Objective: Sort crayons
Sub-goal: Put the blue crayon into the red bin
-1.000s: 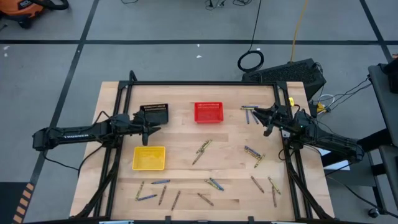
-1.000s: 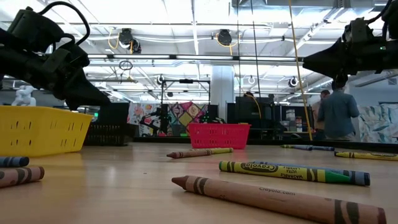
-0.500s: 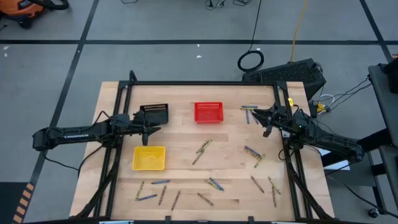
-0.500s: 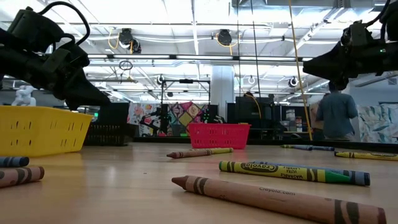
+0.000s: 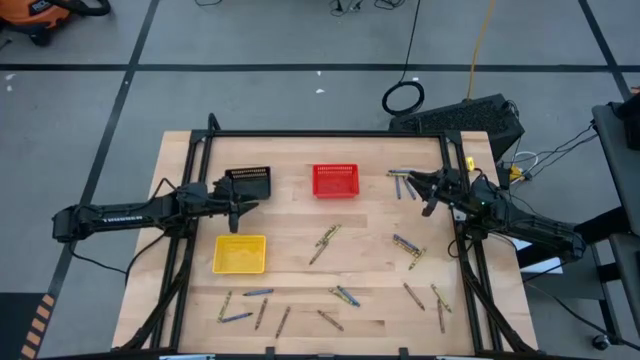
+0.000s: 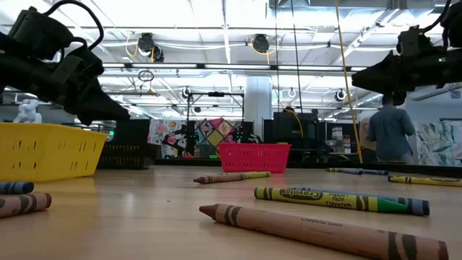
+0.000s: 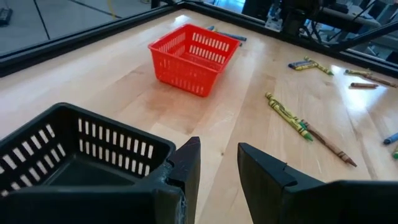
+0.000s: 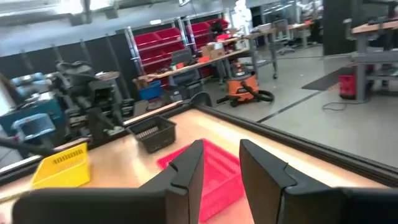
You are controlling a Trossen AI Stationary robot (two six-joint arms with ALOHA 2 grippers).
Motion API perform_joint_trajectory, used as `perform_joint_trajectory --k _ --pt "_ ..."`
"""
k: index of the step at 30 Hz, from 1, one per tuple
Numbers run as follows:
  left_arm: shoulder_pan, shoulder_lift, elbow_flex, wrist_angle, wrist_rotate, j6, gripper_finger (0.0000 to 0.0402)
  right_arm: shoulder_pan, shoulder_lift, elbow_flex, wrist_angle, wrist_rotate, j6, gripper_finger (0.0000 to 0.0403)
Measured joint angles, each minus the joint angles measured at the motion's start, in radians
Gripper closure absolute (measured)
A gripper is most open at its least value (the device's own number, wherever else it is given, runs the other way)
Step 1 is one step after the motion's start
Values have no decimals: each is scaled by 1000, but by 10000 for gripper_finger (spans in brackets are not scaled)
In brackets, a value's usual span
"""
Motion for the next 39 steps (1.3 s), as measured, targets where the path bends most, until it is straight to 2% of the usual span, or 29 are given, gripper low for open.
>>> perform_joint_trajectory --k 6,12,17,21,26,31,35,39 --pt "0 0 0 1 43 -2 277 0 0 0 0 1 123 274" --pt "0 0 4 58 44 -27 269 0 0 0 30 1 133 243" --pt "0 0 97 46 79 -104 269 0 0 1 211 -34 127 242" --pt "0 22 216 -112 82 -85 269 0 0 40 234 -83 98 242" --pt "0 94 362 -324 52 -27 269 0 13 111 170 -80 56 242" --pt "0 157 430 -355 52 27 269 0 73 210 61 -50 -21 243" --pt "0 215 484 -498 33 28 269 0 178 333 -165 44 -30 243" --pt "0 286 519 -625 -24 25 269 0 335 447 -323 54 20 243"
